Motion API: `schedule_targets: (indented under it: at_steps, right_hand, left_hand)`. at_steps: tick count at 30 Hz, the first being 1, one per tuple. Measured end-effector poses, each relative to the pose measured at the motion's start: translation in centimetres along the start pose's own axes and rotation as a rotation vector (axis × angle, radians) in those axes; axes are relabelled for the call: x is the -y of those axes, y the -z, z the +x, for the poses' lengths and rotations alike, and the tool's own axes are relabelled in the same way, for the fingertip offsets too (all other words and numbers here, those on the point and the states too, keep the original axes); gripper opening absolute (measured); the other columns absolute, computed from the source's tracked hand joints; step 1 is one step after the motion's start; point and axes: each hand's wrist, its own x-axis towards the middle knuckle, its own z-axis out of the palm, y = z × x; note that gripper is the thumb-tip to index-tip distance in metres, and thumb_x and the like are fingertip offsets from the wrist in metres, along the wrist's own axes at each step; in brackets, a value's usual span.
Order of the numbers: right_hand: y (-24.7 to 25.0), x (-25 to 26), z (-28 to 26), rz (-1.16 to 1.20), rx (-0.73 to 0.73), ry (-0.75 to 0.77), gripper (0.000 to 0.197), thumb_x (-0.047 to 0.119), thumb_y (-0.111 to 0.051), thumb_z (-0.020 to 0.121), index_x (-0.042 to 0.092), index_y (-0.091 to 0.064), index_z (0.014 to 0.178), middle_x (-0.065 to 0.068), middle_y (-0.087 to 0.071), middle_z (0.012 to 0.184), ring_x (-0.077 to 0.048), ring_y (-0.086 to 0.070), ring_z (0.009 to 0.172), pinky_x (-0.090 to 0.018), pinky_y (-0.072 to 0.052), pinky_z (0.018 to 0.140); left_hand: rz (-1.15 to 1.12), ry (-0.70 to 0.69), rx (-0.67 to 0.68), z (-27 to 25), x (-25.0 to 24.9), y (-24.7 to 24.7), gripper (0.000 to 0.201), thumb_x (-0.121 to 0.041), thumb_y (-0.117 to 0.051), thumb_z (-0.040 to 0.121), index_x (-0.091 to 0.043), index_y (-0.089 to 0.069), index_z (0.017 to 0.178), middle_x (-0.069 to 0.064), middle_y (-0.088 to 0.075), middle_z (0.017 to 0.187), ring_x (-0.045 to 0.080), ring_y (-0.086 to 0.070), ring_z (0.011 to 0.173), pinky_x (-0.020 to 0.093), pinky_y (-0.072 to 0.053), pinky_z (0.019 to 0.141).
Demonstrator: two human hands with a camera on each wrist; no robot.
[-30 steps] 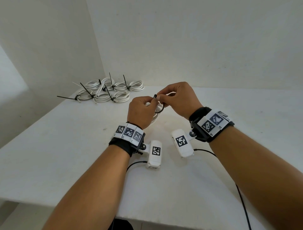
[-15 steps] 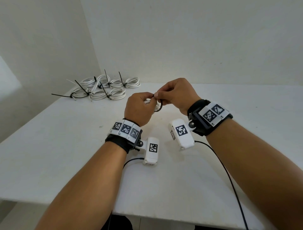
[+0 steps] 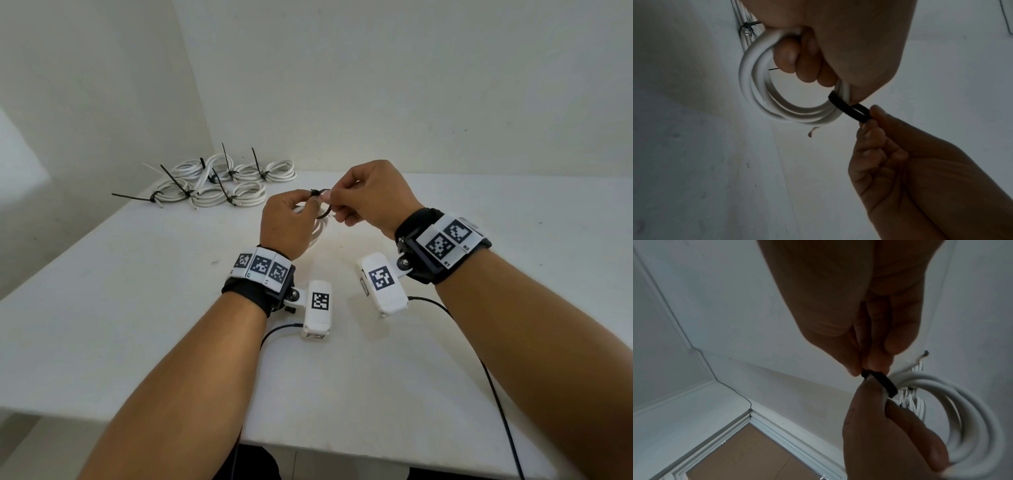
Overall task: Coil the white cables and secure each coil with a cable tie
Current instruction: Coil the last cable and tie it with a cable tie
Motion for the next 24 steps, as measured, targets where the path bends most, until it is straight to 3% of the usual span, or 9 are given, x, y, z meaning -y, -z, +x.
schedule_targets:
  at_steps: [3,7,10,13,18,24]
  right_hand:
    - [0.6,0.1,0.0,-0.032,0.007,-0.003,0.019,0.015,-0.080,0.081,-0.002,-0.071,0.080,-0.011,-0.073,0.068,-0.019,-0.069,0.059,-0.028,-0.055,0.058]
    - [0.8,0.2,-0.1,-0.135,0.127,-0.096,0.022,0.021,-0.076,0.084,0.004,-0.069,0.072,-0.005,-0.067,0.063,-0.013,-0.060,0.052,-0.026,-0.048,0.053]
    - [0.9,0.2,0.0,0.040,0.186,-0.183,0.023,0.021,-0.074,0.087,0.008,-0.065,0.071,-0.003,-0.058,0.061,-0.012,-0.050,0.049,-0.023,-0.044,0.050]
    - [0.9,0.4,-0.1,0.123,0.200,-0.216,0.022,0.022,-0.071,0.091,0.008,-0.064,0.076,-0.001,-0.054,0.060,-0.011,-0.047,0.048,-0.022,-0.041,0.047]
    - [0.7,0.6,-0.4,-0.008,0.232,-0.173,0.030,0.042,-0.067,0.091,0.015,-0.070,0.078,0.003,-0.059,0.065,-0.012,-0.052,0.057,-0.021,-0.037,0.047]
    - [0.5,0.5,-0.2,0.109,0.233,-0.141,0.019,0.018,-0.070,0.090,0.009,-0.064,0.074,0.005,-0.050,0.058,-0.011,-0.038,0.053,-0.022,-0.027,0.048]
  left_hand:
    - [0.030,-0.031,0.039,-0.2,0.0,-0.4,0.020,-0.016,-0.061,0.092,-0.013,-0.076,0.079,-0.007,-0.070,0.069,-0.001,-0.057,0.059,0.008,-0.038,0.057]
    - [0.015,-0.070,0.022,-0.2,-0.3,-0.4,0.017,-0.012,-0.061,0.091,-0.016,-0.077,0.089,-0.009,-0.073,0.080,-0.005,-0.064,0.073,0.005,-0.043,0.066]
    - [0.027,-0.126,0.080,-0.7,-0.7,-0.6,0.020,-0.011,-0.058,0.092,-0.013,-0.077,0.086,0.002,-0.074,0.075,0.000,-0.060,0.063,0.007,-0.041,0.059]
    - [0.021,-0.153,0.100,-0.9,-1.0,-0.6,0.022,-0.011,-0.057,0.093,-0.012,-0.075,0.081,0.002,-0.069,0.068,0.001,-0.056,0.057,0.008,-0.040,0.057]
    - [-0.102,-0.087,0.024,-0.3,-1.0,0.1,0.019,-0.009,-0.058,0.094,-0.007,-0.076,0.089,-0.003,-0.068,0.068,0.003,-0.060,0.063,0.014,-0.046,0.064]
    - [-0.132,-0.079,0.032,-0.2,-0.6,-0.1,0.019,-0.012,-0.059,0.095,-0.009,-0.077,0.099,-0.003,-0.074,0.078,0.006,-0.069,0.073,0.019,-0.052,0.072]
